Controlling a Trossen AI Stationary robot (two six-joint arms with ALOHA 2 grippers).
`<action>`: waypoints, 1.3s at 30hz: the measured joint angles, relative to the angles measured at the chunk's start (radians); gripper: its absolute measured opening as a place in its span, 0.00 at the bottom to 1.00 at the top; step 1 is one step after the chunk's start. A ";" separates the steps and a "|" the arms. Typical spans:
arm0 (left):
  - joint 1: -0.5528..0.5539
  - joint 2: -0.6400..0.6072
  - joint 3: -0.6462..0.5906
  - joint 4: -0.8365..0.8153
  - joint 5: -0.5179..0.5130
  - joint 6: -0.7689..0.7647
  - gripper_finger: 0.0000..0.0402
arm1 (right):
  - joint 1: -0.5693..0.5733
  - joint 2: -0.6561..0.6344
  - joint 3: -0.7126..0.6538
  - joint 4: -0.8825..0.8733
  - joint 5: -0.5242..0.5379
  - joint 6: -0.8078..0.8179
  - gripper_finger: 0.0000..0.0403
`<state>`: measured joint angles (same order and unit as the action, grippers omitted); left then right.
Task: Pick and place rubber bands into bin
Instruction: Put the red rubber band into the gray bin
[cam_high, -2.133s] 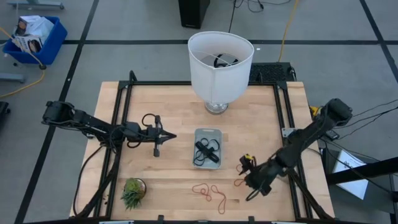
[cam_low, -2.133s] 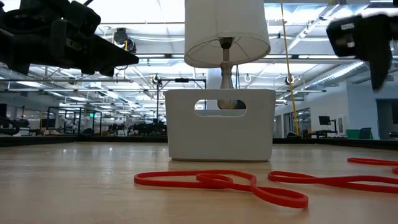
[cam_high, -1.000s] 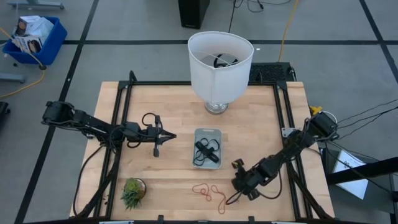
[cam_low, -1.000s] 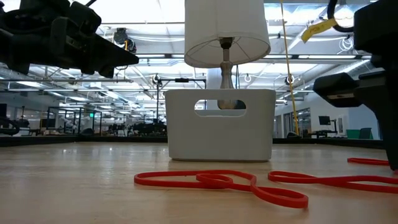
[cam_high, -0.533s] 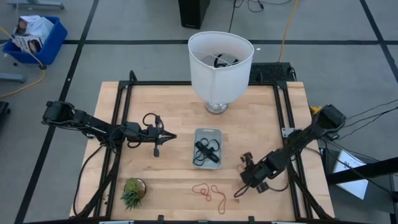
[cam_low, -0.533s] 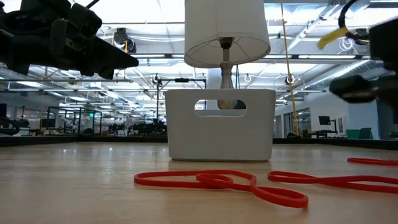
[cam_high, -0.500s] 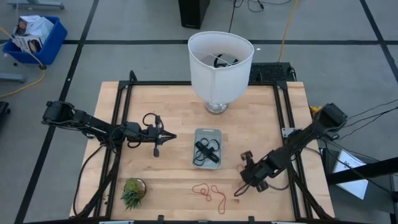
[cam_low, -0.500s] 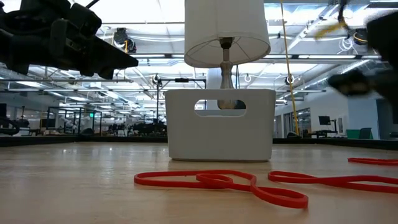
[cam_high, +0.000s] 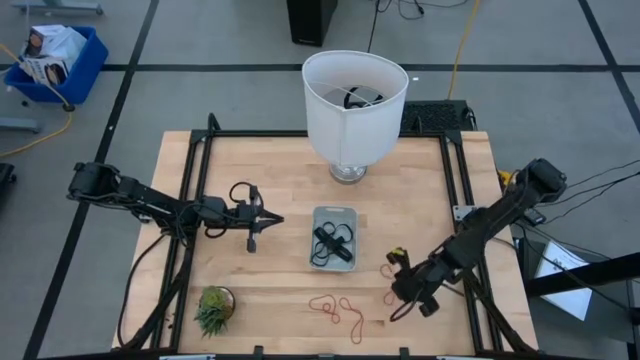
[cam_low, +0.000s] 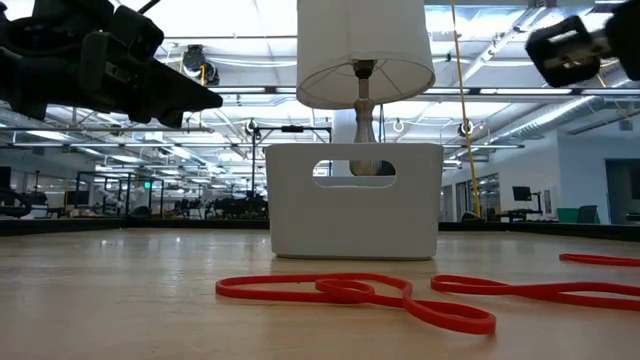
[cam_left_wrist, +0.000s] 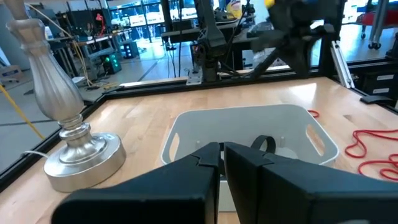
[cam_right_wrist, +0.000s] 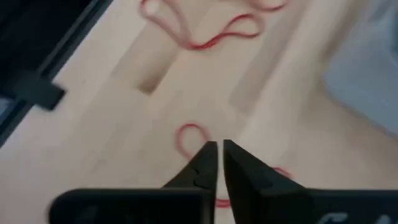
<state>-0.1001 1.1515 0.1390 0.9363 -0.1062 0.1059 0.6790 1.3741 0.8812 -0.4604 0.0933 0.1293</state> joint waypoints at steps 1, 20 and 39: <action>0.000 0.000 0.000 0.000 0.000 0.000 0.08 | 0.003 0.021 -0.004 0.003 -0.019 -0.002 0.08; 0.000 0.000 0.000 -0.003 0.000 -0.005 0.08 | 0.009 0.306 -0.003 -0.002 -0.067 -0.017 0.39; 0.000 0.000 0.000 -0.015 0.000 -0.014 0.08 | 0.000 0.262 -0.005 -0.020 -0.027 0.059 0.00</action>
<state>-0.1001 1.1515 0.1394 0.9214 -0.1059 0.0920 0.6788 1.6363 0.8757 -0.4807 0.0667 0.1885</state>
